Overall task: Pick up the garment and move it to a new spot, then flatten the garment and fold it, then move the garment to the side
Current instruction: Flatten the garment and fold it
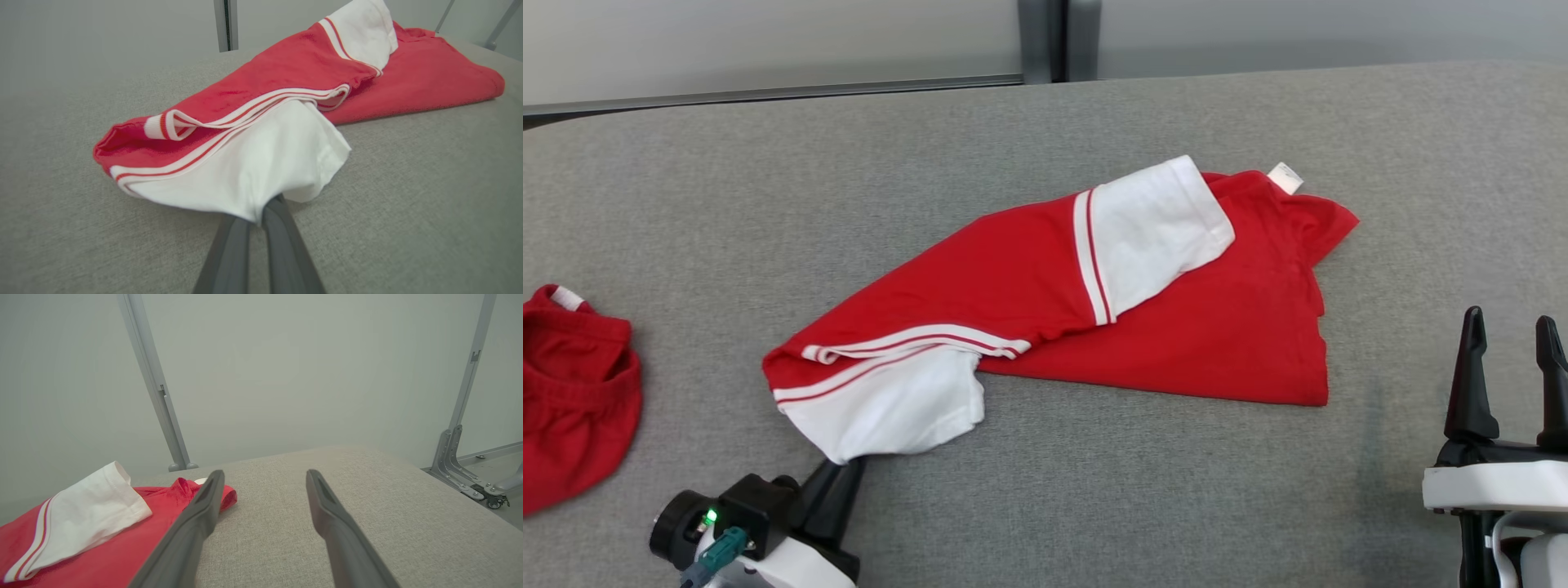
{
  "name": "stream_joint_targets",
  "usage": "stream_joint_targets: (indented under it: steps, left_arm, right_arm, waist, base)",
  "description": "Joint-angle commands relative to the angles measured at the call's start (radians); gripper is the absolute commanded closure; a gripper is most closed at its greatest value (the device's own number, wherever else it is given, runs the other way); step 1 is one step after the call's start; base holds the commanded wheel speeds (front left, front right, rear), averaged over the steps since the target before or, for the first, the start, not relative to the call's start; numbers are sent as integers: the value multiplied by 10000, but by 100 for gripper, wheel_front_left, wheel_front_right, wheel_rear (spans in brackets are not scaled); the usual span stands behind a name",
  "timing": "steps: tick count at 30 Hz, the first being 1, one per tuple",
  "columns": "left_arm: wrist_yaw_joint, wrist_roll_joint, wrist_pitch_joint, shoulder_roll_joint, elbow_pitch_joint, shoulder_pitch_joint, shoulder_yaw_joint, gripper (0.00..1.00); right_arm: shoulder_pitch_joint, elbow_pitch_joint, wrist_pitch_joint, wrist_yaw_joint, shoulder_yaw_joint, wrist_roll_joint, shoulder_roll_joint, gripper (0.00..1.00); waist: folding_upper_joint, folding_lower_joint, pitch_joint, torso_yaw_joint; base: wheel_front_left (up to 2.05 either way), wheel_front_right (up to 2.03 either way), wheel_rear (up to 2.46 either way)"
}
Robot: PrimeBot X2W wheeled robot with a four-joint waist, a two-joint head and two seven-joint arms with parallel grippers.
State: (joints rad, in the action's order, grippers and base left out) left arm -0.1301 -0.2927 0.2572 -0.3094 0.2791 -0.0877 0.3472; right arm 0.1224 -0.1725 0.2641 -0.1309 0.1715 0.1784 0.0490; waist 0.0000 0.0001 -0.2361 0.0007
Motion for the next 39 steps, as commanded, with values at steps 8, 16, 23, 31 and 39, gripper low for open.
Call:
stream_joint_targets:
  steps: [8, 16, 23, 31, 39]
  left_arm:
    - [-6, -2221, -2028, -1439, -1953, 430, 732, 100]
    - [169, -2783, -2183, -1813, -2424, 267, 106, 100]
    - [304, -2614, -1936, -1892, -2170, -73, -36, 100]
    - [420, -2506, -1722, -1924, -1859, -244, -78, 100]
    - [382, -2419, -1672, -1827, -1701, -490, 111, 100]
  right_arm:
    - [-150, -12, 3, 4, -159, -179, 29, 0]
    - [-115, -685, 3, 4, -1293, 1034, 23, 0]
    - [621, -2067, 3, 4, -2800, 1486, 856, 0]
    - [2447, -2784, -1857, 4, -4455, 3553, 1928, 0]
    - [3518, -3403, -3455, 2, -4991, 5008, 2513, 0]
  waist:
    - [0, -1, 60, 452]
    - [0, -1, 63, 550]
    - [0, -1, -29, 535]
    - [0, -1, -239, 518]
    - [0, -1, -457, 757]
  base:
    - [0, 0, 0]
    - [0, 0, 0]
    - [0, 0, 0]
    - [0, 0, 0]
    - [0, 0, 0]
